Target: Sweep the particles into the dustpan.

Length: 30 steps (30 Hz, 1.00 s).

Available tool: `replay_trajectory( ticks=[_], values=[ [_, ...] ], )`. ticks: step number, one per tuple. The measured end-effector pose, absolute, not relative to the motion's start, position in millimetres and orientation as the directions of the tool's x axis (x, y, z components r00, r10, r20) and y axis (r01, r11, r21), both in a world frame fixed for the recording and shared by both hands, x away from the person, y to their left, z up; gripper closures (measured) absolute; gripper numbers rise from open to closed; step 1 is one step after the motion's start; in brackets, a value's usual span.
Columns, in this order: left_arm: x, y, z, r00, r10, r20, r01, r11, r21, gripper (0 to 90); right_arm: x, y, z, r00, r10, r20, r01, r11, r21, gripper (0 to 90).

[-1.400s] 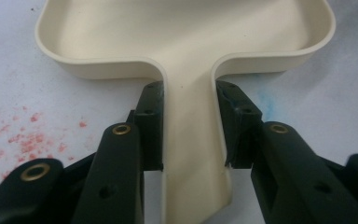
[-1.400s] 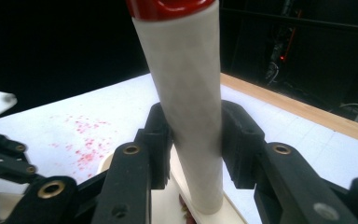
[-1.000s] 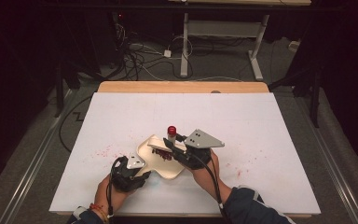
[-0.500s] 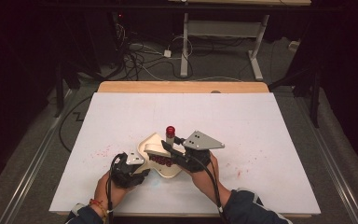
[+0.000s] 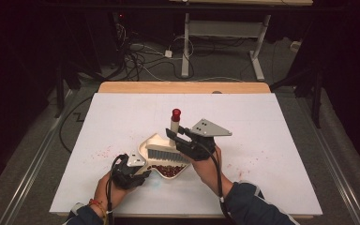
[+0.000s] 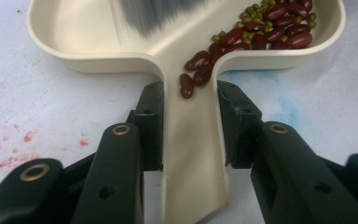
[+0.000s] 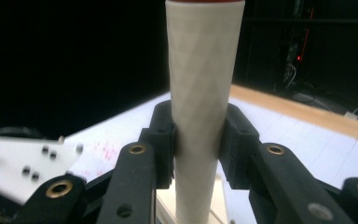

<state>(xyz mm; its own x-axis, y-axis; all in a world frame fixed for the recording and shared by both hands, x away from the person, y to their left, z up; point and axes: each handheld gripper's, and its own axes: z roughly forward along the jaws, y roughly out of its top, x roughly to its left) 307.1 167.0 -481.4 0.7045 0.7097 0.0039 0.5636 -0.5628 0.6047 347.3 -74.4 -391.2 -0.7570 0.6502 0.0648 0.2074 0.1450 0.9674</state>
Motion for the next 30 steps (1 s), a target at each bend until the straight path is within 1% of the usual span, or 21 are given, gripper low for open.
replay_trajectory(
  ticks=[7, 9, 12, 21, 24, 26, 30],
  values=[
    [306, 168, -481, 0.709, 0.705, 0.010, 0.559, -0.571, 0.601, 63.3, 350, -90, -371, -0.752, 0.659, 0.035, 0.148, 0.117, 0.982, 70.0],
    [306, 168, -481, 0.710, 0.704, 0.013, 0.558, -0.574, 0.599, 63.3, 351, -97, -368, -0.752, 0.659, 0.014, 0.127, 0.125, 0.984, 70.0],
    [303, 168, -481, 0.713, 0.701, 0.015, 0.559, -0.581, 0.591, 63.3, 350, -110, -367, -0.726, 0.687, -0.035, 0.097, 0.153, 0.984, 69.9],
    [294, 171, -479, 0.720, 0.694, 0.020, 0.561, -0.598, 0.573, 63.2, 350, -164, -384, -0.644, 0.764, -0.040, 0.126, 0.157, 0.979, 70.0],
    [292, 171, -480, 0.715, 0.699, 0.022, 0.564, -0.595, 0.573, 63.2, 349, -180, -388, -0.622, 0.781, -0.053, 0.139, 0.177, 0.974, 70.0],
    [293, 170, -482, 0.711, 0.703, 0.018, 0.571, -0.593, 0.568, 63.2, 347, -189, -390, -0.606, 0.792, -0.070, 0.141, 0.194, 0.971, 70.0],
    [291, 168, -482, 0.706, 0.707, 0.025, 0.572, -0.591, 0.570, 63.2, 345, -197, -394, -0.603, 0.795, -0.069, 0.160, 0.206, 0.965, 70.0]
  ],
)
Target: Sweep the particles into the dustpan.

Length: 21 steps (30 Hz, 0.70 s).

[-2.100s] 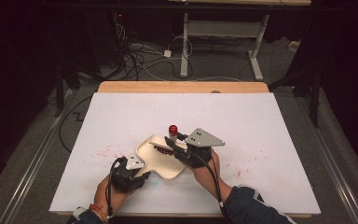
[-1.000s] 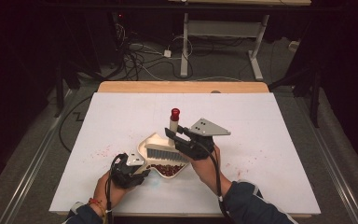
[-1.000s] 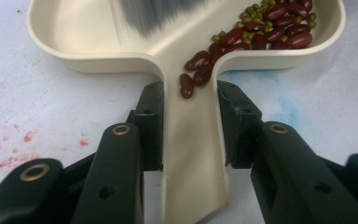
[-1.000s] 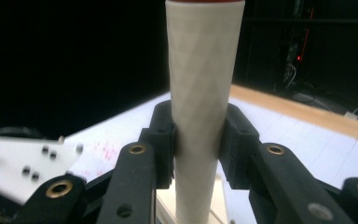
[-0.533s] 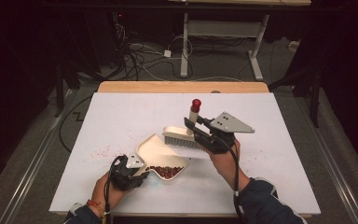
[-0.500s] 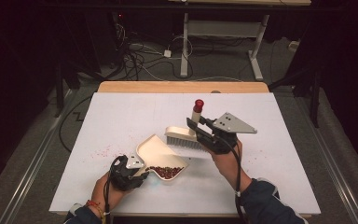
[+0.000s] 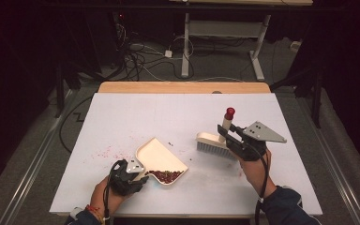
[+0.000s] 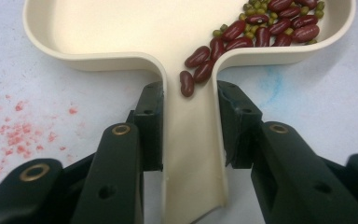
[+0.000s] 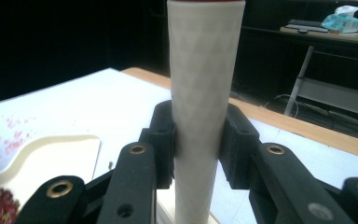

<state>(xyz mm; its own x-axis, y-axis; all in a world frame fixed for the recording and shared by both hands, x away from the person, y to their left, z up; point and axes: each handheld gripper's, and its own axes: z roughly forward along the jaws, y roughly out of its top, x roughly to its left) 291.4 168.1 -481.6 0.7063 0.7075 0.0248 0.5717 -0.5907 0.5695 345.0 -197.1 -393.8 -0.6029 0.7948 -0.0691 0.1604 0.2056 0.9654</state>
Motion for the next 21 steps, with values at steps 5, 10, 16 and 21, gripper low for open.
replay_trajectory(
  ticks=[5, 10, 16, 21],
  values=[
    [289, 166, -480, 0.706, 0.707, 0.046, 0.561, -0.597, 0.573, 63.1, 337, -188, -399, -0.645, 0.759, -0.088, 0.157, 0.245, 0.957, 70.0],
    [287, 166, -476, 0.707, 0.705, 0.057, 0.552, -0.601, 0.578, 63.1, 322, -173, -400, -0.670, 0.728, -0.143, 0.130, 0.305, 0.943, 69.8],
    [289, 166, -474, 0.710, 0.702, 0.049, 0.554, -0.600, 0.577, 63.2, 314, -168, -400, -0.678, 0.721, -0.145, 0.129, 0.311, 0.942, 69.8],
    [290, 166, -475, 0.708, 0.705, 0.039, 0.560, -0.594, 0.578, 63.1, 310, -163, -399, -0.688, 0.713, -0.136, 0.136, 0.311, 0.941, 69.9]
  ],
)
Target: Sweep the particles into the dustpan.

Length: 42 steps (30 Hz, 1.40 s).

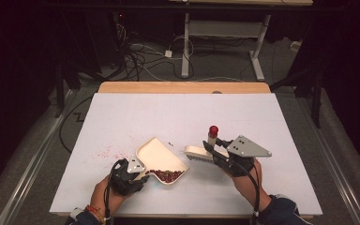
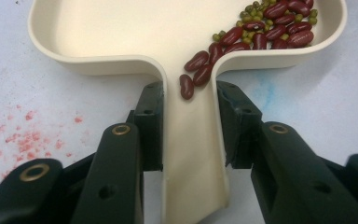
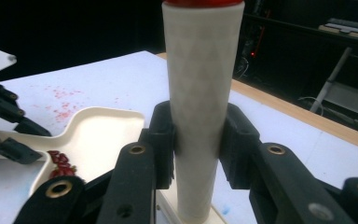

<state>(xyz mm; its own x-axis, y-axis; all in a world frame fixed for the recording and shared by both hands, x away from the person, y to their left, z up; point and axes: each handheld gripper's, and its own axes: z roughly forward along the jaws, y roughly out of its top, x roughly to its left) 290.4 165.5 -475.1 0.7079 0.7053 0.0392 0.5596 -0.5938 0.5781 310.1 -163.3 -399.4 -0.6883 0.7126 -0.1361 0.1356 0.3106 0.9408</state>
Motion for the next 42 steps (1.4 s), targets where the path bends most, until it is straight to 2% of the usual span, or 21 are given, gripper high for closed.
replay_trajectory(
  ticks=[8, 12, 21, 28, 42],
  values=[
    [291, 164, -476, 0.708, 0.705, 0.039, 0.560, -0.595, 0.577, 63.2, 302, -149, -398, -0.712, 0.689, -0.133, 0.134, 0.319, 0.938, 70.0],
    [291, 163, -476, 0.709, 0.704, 0.038, 0.561, -0.597, 0.574, 63.2, 301, -145, -397, -0.736, 0.672, -0.078, 0.153, 0.278, 0.948, 70.1],
    [292, 163, -476, 0.716, 0.697, 0.040, 0.554, -0.603, 0.575, 63.1, 301, -139, -397, -0.778, 0.626, -0.045, 0.140, 0.242, 0.960, 70.1],
    [291, 165, -476, 0.718, 0.696, 0.031, 0.558, -0.601, 0.572, 63.1, 304, -150, -386, -0.746, 0.663, -0.061, 0.102, 0.205, 0.973, 70.1],
    [293, 174, -479, 0.719, 0.695, -0.023, 0.578, -0.579, 0.575, 63.3, 378, -139, -381, -0.649, 0.754, -0.106, 0.099, 0.222, 0.970, 70.1]
  ],
)
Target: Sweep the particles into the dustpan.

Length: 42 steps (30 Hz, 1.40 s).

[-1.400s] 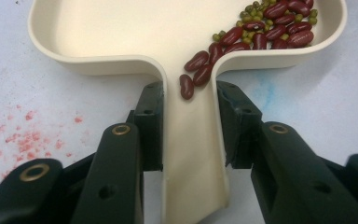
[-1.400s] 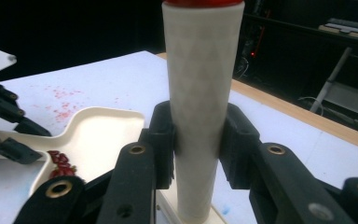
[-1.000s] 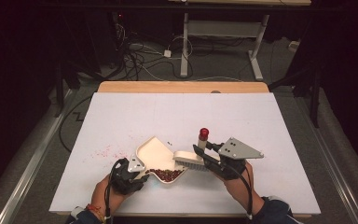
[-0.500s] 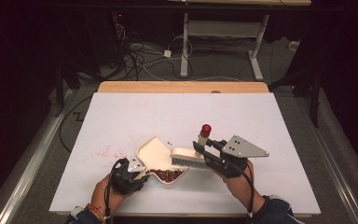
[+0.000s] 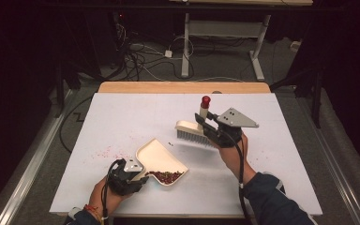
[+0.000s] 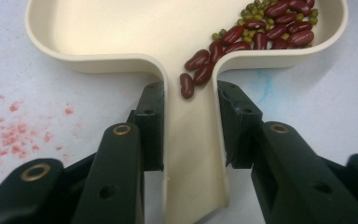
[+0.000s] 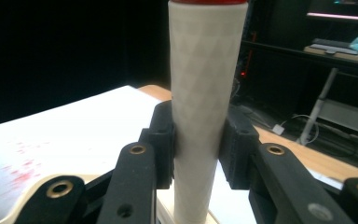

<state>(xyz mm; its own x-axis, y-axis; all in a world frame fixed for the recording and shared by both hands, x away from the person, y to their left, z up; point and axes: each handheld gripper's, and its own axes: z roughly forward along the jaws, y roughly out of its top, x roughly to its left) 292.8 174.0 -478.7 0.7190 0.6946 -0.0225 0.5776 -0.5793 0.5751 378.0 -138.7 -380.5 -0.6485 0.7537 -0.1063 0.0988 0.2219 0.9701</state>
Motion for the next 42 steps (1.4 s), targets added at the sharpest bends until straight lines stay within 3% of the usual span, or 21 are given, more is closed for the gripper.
replay_trajectory(
  ticks=[9, 16, 25, 29, 42],
  values=[
    [293, 174, -478, 0.723, 0.691, -0.010, 0.573, -0.590, 0.569, 63.3, 426, -135, -380, -0.555, 0.826, -0.101, 0.132, 0.208, 0.969, 70.1],
    [293, 175, -479, 0.725, 0.689, -0.013, 0.573, -0.592, 0.567, 63.3, 436, -115, -386, -0.560, 0.821, -0.113, 0.145, 0.231, 0.962, 70.1],
    [294, 175, -480, 0.723, 0.690, -0.017, 0.576, -0.590, 0.566, 63.3, 438, -85, -396, -0.587, 0.793, -0.166, 0.132, 0.296, 0.946, 70.1],
    [294, 175, -481, 0.722, 0.691, -0.014, 0.576, -0.590, 0.566, 63.2, 435, -82, -402, -0.606, 0.784, -0.137, 0.151, 0.282, 0.948, 70.1],
    [297, 176, -482, 0.692, 0.722, -0.023, 0.601, -0.557, 0.573, 63.2, 385, -67, -409, -0.668, 0.719, -0.191, 0.099, 0.340, 0.935, 69.9]
  ],
)
